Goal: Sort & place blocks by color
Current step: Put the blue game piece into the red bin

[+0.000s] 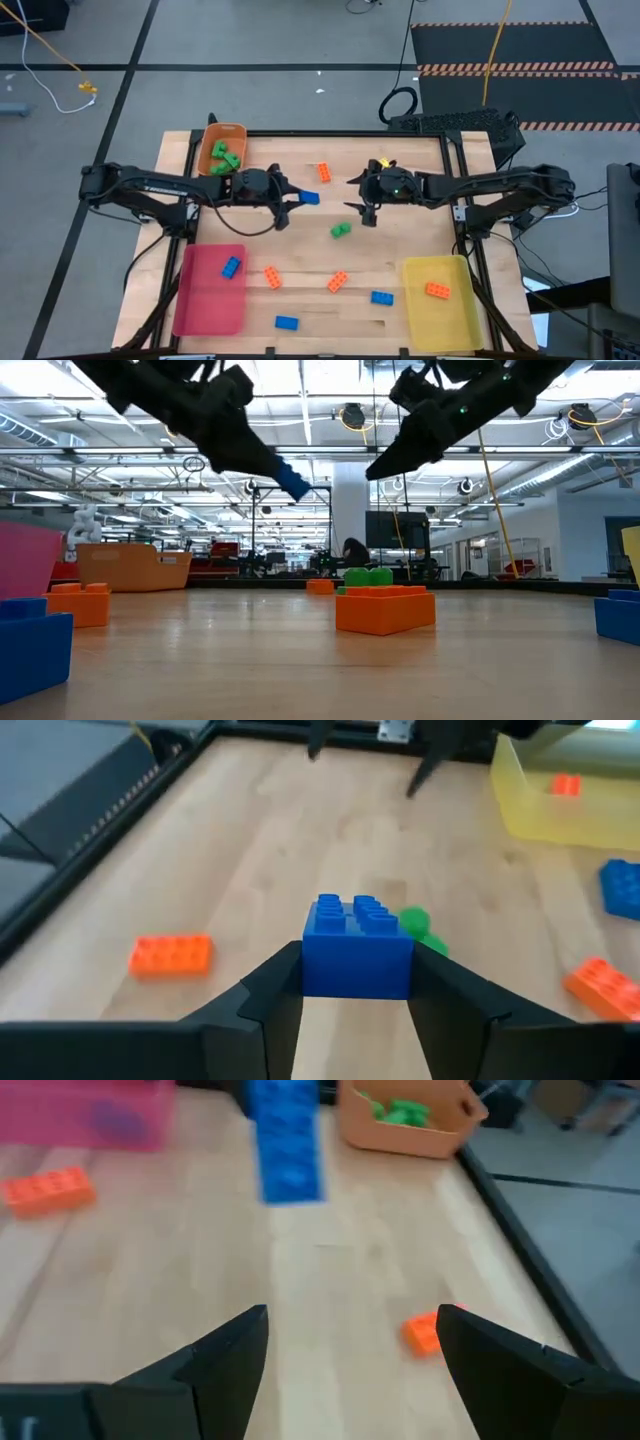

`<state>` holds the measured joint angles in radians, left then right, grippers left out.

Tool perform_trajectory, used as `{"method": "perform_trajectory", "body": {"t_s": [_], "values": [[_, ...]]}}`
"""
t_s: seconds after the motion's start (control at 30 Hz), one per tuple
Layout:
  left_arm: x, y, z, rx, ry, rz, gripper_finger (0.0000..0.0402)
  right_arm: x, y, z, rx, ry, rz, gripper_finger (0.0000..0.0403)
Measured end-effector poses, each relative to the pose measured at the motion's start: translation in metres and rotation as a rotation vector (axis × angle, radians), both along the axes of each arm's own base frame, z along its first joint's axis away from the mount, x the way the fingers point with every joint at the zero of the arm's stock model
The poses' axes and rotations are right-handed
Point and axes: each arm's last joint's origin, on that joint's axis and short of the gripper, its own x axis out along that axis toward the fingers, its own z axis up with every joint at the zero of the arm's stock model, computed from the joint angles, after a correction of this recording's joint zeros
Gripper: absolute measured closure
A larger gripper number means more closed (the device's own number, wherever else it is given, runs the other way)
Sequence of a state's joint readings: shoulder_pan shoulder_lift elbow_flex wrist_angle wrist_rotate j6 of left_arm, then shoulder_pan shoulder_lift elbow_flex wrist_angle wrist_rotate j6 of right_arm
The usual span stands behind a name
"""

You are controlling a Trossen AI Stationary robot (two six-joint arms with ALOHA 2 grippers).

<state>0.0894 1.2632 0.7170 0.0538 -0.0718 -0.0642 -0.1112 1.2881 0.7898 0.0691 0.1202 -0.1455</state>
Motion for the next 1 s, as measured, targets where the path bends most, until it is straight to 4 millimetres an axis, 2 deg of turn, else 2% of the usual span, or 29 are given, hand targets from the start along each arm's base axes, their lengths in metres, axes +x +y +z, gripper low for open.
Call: {"method": "perform_trajectory", "body": {"t_s": [0.17, 0.4, 0.57, 0.73, 1.0], "values": [[-0.018, -0.013, 0.003, -0.124, 0.088, 0.027, 0.0262, -0.012, -0.002, 0.005, -0.049, 0.032, -0.088, 0.0117], [-0.035, -0.037, 0.007, -0.215, 0.146, -0.01, 0.0261, -0.031, -0.008, -0.003, -0.072, 0.008, -0.132, 0.0117], [-0.049, -0.058, 0.008, -0.334, 0.208, -0.008, 0.0249, -0.044, -0.012, -0.002, -0.056, -0.024, -0.17, 0.0117], [-0.063, -0.082, 0.008, -0.43, 0.277, -0.045, 0.0261, -0.056, -0.012, 0.002, -0.042, -0.069, -0.189, 0.0117], [-0.079, -0.118, 0.009, -0.589, 0.337, -0.086, 0.0255, -0.065, -0.01, 0.007, -0.033, -0.111, -0.191, 0.0117]]}}
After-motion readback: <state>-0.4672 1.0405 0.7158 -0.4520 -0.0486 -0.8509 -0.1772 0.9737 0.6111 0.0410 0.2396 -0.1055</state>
